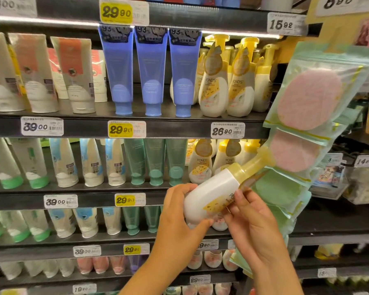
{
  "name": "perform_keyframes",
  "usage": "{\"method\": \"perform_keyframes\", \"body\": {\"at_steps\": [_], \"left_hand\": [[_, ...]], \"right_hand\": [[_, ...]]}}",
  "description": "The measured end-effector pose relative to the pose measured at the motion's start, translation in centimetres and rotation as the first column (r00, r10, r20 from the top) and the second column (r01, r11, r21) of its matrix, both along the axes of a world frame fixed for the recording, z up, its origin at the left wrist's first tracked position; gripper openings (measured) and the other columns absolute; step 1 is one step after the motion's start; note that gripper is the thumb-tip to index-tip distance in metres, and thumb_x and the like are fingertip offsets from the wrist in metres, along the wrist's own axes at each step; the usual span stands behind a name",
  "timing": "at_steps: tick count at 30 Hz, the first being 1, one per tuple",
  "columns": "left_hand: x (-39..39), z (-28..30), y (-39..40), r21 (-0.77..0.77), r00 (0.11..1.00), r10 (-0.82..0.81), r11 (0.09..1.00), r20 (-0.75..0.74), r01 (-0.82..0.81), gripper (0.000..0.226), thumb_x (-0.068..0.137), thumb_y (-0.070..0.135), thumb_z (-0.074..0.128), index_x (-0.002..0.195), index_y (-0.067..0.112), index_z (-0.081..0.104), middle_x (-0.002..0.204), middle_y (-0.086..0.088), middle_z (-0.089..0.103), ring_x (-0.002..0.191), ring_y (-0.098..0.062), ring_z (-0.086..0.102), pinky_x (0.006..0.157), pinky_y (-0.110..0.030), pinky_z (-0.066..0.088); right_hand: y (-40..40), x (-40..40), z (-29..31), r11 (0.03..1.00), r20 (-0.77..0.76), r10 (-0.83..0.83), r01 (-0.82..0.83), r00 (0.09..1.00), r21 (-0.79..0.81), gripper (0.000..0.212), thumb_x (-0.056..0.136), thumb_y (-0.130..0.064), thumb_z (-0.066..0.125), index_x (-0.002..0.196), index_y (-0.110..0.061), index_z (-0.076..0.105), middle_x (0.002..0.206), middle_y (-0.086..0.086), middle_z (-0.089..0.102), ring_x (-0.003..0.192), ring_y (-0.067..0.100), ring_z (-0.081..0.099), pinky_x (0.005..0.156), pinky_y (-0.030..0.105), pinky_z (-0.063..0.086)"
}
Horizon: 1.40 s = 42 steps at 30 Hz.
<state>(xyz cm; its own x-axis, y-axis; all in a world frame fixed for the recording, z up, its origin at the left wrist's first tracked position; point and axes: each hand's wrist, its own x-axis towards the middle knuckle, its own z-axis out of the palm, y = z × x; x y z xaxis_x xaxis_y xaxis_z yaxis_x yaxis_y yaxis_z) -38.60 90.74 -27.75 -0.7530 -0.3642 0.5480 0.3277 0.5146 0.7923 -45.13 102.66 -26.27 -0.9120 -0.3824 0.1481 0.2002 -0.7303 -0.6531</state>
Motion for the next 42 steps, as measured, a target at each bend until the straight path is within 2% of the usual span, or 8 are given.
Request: {"method": "perform_keyframes", "body": {"at_steps": [6, 10, 16, 20, 24, 27, 36, 42], "left_hand": [[0.0, 0.1, 0.4, 0.414, 0.963, -0.252, 0.890, 0.092, 0.193, 0.056, 0.065, -0.002, 0.079, 0.103, 0.035, 0.061, 0.097, 0.015, 0.070, 0.088, -0.002, 0.067, 0.067, -0.013, 0.053], [-0.3, 0.7, 0.8, 0.639, 0.923, -0.380, 0.725, 0.057, 0.259, 0.053, 0.064, 0.005, 0.082, 0.111, 0.021, 0.062, 0.103, 0.002, 0.072, 0.096, -0.019, 0.069, 0.076, -0.033, 0.057], [-0.8, 2.6, 1.8, 0.784, 0.868, -0.491, 0.511, -0.071, 0.353, 0.049, 0.065, 0.018, 0.078, 0.111, 0.012, 0.062, 0.105, -0.009, 0.072, 0.095, -0.028, 0.069, 0.072, -0.039, 0.059], [-1.4, 4.0, 2.0, 0.803, 0.843, -0.530, 0.460, -0.095, 0.380, 0.051, 0.065, 0.021, 0.073, 0.111, 0.004, 0.060, 0.102, -0.014, 0.072, 0.091, -0.028, 0.070, 0.069, -0.036, 0.059], [-2.6, 5.4, 1.6, 0.811, 0.830, -0.552, 0.449, -0.080, 0.376, 0.054, 0.061, 0.021, 0.074, 0.108, 0.000, 0.059, 0.098, -0.016, 0.072, 0.084, -0.028, 0.071, 0.065, -0.037, 0.059], [-3.9, 6.6, 1.5, 0.808, 0.823, -0.563, 0.452, -0.070, 0.378, 0.055, 0.060, 0.021, 0.074, 0.109, 0.000, 0.057, 0.102, -0.019, 0.070, 0.084, -0.027, 0.071, 0.062, -0.035, 0.059], [-10.2, 10.8, 1.5, 0.739, 0.781, -0.624, 0.524, -0.006, 0.424, 0.041, 0.077, 0.019, 0.070, 0.111, 0.002, 0.058, 0.101, -0.015, 0.070, 0.072, -0.014, 0.071, 0.059, -0.027, 0.057], [-14.0, 12.9, 1.3, 0.599, 0.786, -0.613, 0.659, 0.077, 0.455, 0.030, 0.084, 0.026, 0.066, 0.110, 0.009, 0.064, 0.099, -0.008, 0.072, 0.082, -0.010, 0.069, 0.069, -0.024, 0.056]], "right_hand": [[0.5, 0.1, 1.0, 0.978, -0.068, -0.093, 0.104, 0.993, 0.181, 0.039, 0.067, -0.016, 0.067, 0.105, -0.009, 0.060, 0.092, 0.005, 0.073, 0.083, 0.014, 0.070, 0.066, 0.026, 0.058], [0.5, -0.3, 2.5, 0.908, -0.130, -0.193, 0.227, 0.973, 0.353, 0.045, 0.058, -0.029, 0.072, 0.097, -0.011, 0.061, 0.086, 0.004, 0.070, 0.077, 0.013, 0.069, 0.062, 0.027, 0.058], [0.9, -0.7, 4.8, 0.827, -0.269, -0.148, 0.268, 0.952, 0.493, 0.066, 0.055, -0.042, 0.071, 0.113, -0.013, 0.055, 0.103, 0.008, 0.069, 0.084, 0.017, 0.071, 0.061, 0.026, 0.054], [1.4, -1.3, 6.1, 0.777, -0.335, -0.083, 0.271, 0.939, 0.568, 0.064, 0.062, -0.043, 0.070, 0.118, -0.015, 0.055, 0.104, 0.007, 0.071, 0.087, 0.019, 0.071, 0.062, 0.027, 0.054], [1.4, -2.2, 7.4, 0.745, -0.397, -0.090, 0.327, 0.913, 0.581, 0.053, 0.057, -0.048, 0.069, 0.103, -0.022, 0.064, 0.089, 0.002, 0.075, 0.077, 0.017, 0.072, 0.053, 0.027, 0.054], [1.3, -3.5, 8.3, 0.737, -0.422, -0.124, 0.368, 0.898, 0.567, 0.047, 0.058, -0.045, 0.068, 0.096, -0.017, 0.067, 0.086, 0.004, 0.075, 0.079, 0.021, 0.072, 0.067, 0.036, 0.058], [1.5, -8.9, 12.3, 0.619, -0.482, -0.257, 0.525, 0.838, 0.584, 0.015, 0.084, -0.024, 0.065, 0.085, -0.010, 0.069, 0.081, 0.012, 0.074, 0.076, 0.028, 0.071, 0.072, 0.042, 0.056], [1.8, -11.6, 14.8, 0.526, -0.529, -0.315, 0.609, 0.788, 0.593, 0.014, 0.085, -0.019, 0.066, 0.078, -0.007, 0.069, 0.065, 0.006, 0.072, 0.055, 0.015, 0.066, 0.048, 0.022, 0.051]]}}
